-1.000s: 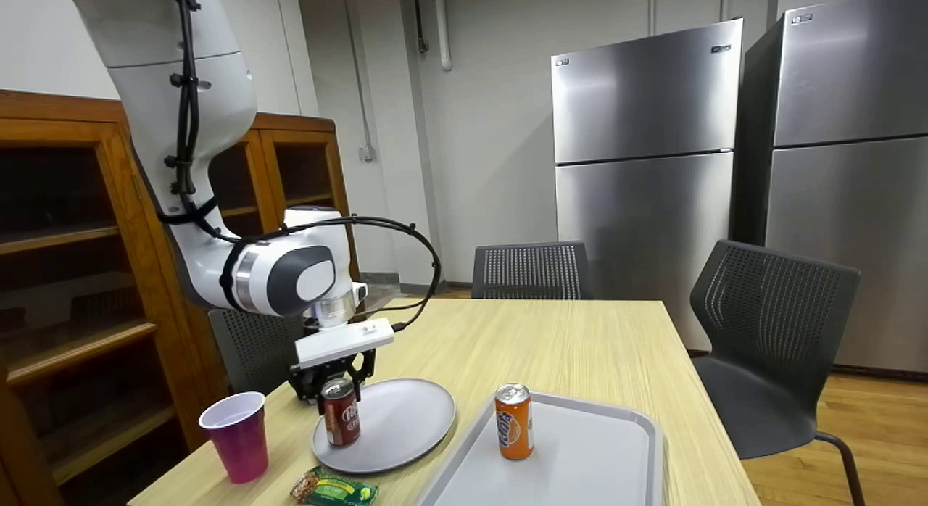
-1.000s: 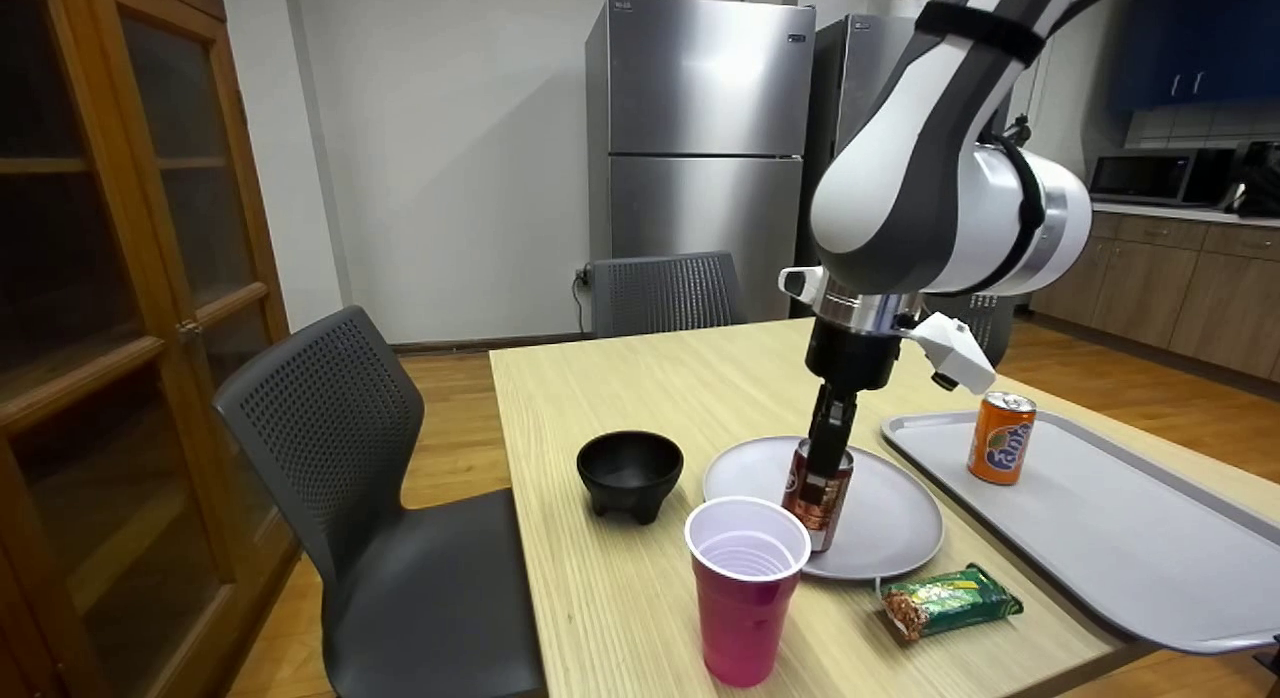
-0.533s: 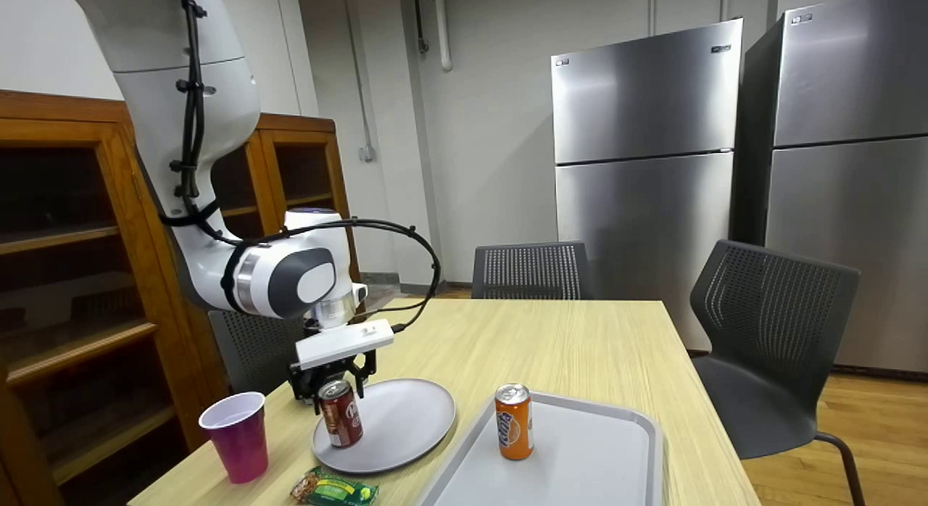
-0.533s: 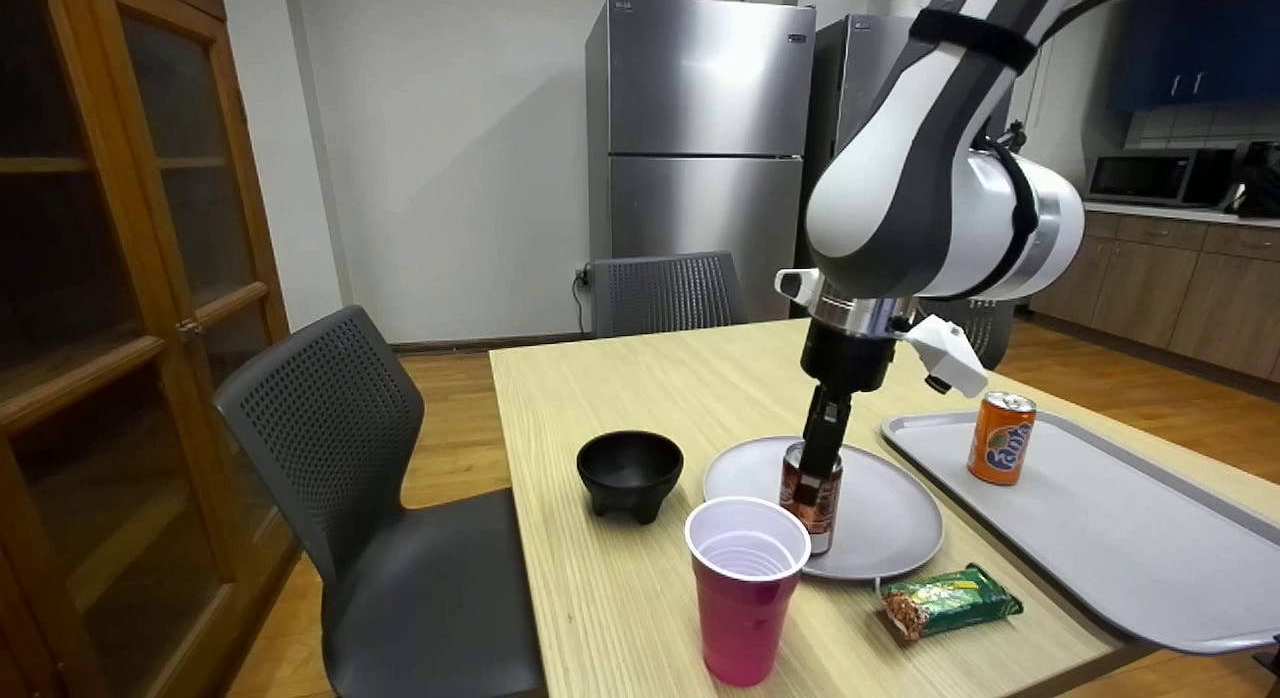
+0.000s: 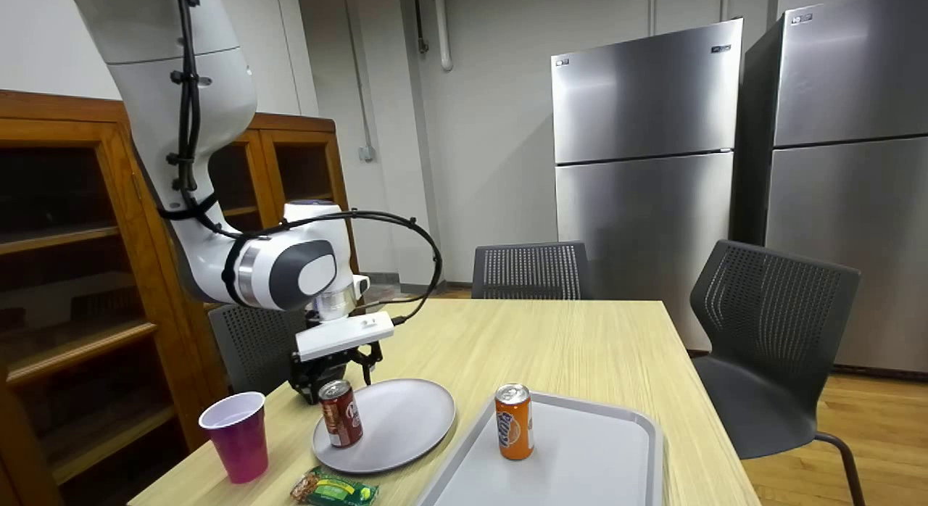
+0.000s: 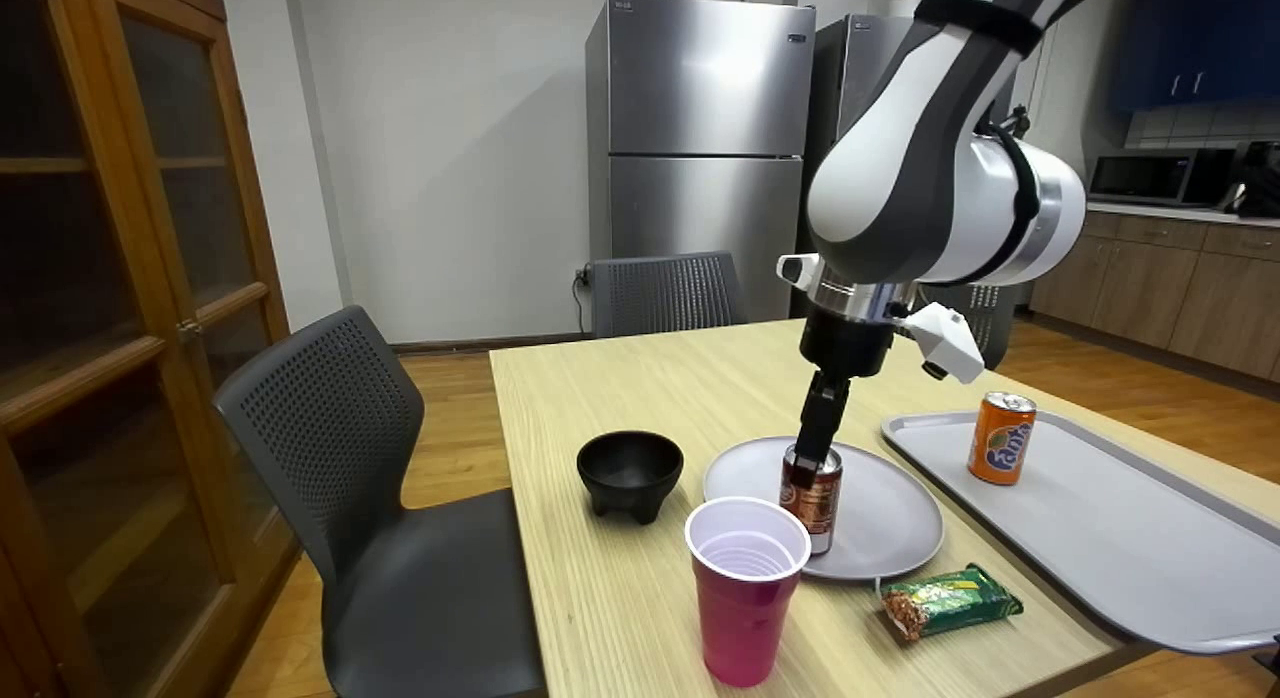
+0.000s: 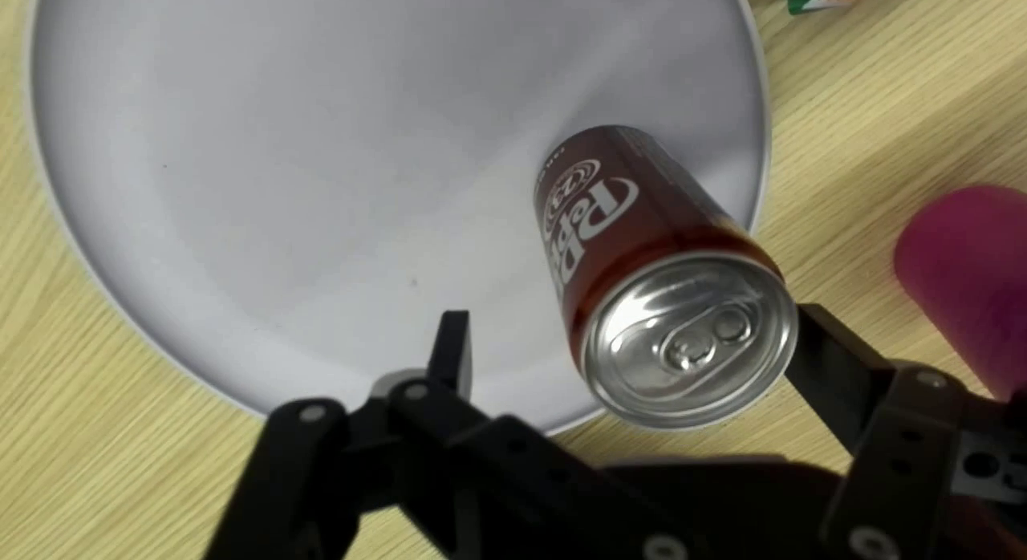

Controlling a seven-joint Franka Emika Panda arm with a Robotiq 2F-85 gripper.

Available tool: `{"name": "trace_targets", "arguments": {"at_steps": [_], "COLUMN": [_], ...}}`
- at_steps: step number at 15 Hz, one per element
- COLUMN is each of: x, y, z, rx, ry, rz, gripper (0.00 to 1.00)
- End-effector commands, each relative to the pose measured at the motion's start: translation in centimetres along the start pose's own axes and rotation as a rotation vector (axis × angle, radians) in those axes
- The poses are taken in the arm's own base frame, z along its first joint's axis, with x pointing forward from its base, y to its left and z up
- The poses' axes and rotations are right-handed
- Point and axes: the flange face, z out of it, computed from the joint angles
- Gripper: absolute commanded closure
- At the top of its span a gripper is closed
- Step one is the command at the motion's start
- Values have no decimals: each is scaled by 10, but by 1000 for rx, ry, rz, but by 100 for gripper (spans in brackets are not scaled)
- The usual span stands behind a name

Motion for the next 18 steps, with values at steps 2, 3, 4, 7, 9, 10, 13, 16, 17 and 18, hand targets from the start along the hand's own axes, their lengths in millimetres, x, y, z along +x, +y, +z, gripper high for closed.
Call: {"name": "trace_targets", "arguments": {"at_steps": [2, 3, 4, 7, 9, 10, 13, 16, 17, 18], "x": [2, 3, 5, 8, 9, 9, 7, 1, -4, -9], "y": [3, 4, 4, 5, 5, 5, 6, 8, 10, 13], "z": [-38, -44, -50, -67, -76, -80, -93, -103, -107, -110], "rx": [-35, -43, -52, -65, -65, -65, -54, -44, -42, -43], "ry": [27, 36, 45, 71, 87, 94, 114, 118, 109, 98], "rz": [13, 7, 7, 11, 18, 21, 24, 35, 47, 61], "gripper": [0, 0, 0, 0, 0, 0, 0, 0, 0, 0]}}
